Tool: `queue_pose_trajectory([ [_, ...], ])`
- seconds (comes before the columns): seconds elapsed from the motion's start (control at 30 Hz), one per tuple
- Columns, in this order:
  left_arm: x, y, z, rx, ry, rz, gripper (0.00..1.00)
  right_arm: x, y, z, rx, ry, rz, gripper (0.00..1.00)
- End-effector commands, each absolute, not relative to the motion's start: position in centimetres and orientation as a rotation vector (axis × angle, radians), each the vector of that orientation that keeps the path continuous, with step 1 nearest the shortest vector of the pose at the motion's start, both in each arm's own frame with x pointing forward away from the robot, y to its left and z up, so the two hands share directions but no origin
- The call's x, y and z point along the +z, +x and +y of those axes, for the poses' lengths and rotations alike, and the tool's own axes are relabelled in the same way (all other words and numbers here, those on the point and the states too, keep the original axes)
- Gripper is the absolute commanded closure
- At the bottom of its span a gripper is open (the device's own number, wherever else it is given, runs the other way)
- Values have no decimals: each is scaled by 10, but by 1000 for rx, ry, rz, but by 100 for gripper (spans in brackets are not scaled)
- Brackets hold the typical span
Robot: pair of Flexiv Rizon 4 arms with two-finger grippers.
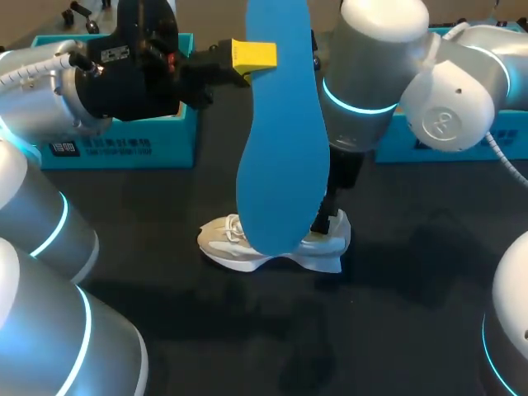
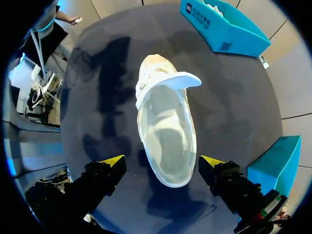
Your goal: Take the shoe out of the shoebox, open the shoe tongue, remove and reinsert the insole, then place the shoe into the shoebox
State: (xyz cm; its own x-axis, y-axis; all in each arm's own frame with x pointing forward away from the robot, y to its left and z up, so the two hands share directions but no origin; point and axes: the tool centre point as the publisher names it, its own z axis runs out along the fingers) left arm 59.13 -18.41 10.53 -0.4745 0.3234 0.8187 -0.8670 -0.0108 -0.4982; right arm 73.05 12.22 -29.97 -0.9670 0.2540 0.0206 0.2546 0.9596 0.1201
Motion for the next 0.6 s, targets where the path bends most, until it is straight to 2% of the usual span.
queue_pose_trajectory([
  [0.03, 109, 585, -189, 1657, 631, -1336, 100, -300, 730, 123, -188, -406, -3107, 0],
  [0.6, 109, 585, -189, 1657, 631, -1336, 100, -339, 788, 119, -167, -334, -3132, 0],
])
